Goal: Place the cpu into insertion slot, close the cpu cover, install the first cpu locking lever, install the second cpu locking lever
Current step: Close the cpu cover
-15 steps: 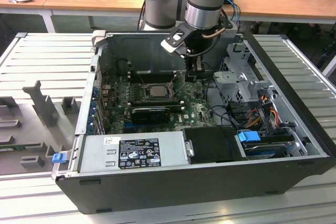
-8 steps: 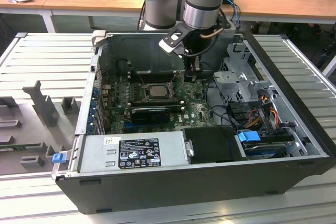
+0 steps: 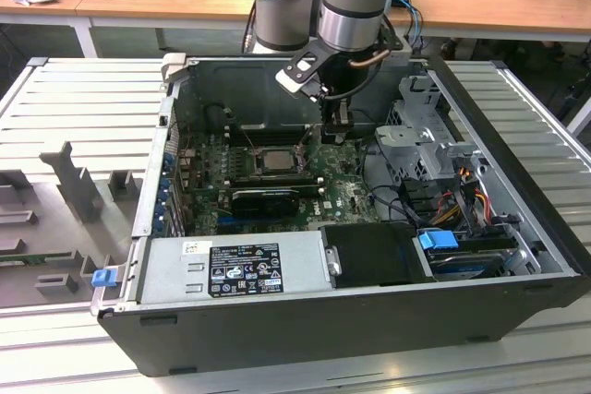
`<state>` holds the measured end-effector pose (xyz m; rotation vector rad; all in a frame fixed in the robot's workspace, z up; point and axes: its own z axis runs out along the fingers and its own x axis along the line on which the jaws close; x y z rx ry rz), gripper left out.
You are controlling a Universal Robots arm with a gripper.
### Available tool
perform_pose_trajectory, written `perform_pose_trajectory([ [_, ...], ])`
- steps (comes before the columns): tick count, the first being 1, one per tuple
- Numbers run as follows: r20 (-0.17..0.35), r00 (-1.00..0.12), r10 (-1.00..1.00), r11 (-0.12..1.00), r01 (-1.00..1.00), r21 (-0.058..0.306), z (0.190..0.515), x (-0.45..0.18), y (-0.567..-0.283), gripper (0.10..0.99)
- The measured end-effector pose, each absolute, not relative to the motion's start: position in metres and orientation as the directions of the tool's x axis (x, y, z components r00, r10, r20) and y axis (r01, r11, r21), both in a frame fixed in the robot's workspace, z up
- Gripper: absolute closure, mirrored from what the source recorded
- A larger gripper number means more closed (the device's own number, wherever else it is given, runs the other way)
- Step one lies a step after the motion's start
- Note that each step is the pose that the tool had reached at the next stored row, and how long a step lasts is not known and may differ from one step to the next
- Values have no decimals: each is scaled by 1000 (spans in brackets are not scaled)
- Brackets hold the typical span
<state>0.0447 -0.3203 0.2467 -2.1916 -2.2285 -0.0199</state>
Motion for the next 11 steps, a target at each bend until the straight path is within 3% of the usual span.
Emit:
perform_pose_trajectory([
  [11, 20, -17, 1000, 17, 1000, -2, 247, 40, -320, 980],
])
